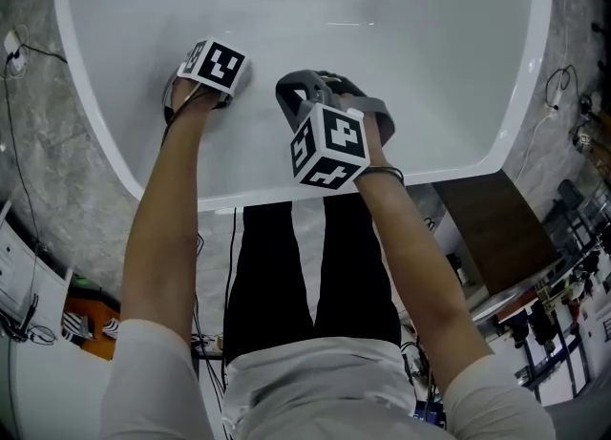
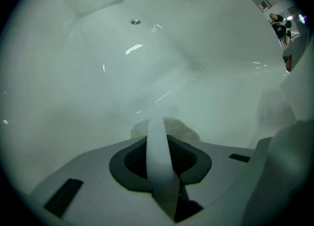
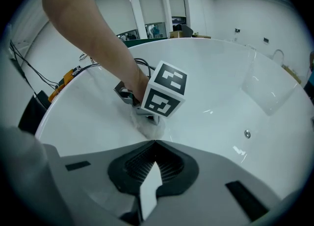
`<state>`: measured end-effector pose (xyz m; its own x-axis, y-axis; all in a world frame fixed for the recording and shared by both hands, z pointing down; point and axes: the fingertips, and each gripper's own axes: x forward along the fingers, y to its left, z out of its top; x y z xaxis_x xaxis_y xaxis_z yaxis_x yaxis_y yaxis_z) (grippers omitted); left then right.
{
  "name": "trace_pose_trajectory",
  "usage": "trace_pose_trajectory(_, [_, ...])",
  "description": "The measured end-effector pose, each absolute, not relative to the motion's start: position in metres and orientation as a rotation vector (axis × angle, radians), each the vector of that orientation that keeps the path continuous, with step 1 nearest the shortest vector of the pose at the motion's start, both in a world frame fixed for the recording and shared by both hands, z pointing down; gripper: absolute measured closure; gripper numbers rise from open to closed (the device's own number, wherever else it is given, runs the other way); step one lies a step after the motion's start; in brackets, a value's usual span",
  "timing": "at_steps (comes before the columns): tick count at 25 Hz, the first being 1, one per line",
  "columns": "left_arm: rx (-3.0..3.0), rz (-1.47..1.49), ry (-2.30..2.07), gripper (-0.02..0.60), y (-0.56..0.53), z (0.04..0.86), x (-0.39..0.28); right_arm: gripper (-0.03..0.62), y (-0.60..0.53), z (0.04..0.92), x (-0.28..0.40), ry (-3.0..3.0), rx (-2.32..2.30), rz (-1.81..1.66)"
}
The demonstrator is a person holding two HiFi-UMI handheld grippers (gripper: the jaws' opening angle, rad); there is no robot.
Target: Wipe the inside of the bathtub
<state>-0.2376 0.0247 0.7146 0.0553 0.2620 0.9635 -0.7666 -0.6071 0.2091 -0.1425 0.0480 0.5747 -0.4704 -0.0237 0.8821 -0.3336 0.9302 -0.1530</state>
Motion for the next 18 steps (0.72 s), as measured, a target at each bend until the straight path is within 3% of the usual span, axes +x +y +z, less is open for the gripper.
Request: trace_pose_trajectory(18, [1.591,1.625,-0.516,0.488,0.024,0.718,-0.163,0.576,0.048,0.580,-0.072,-2.015,0.323,0.408])
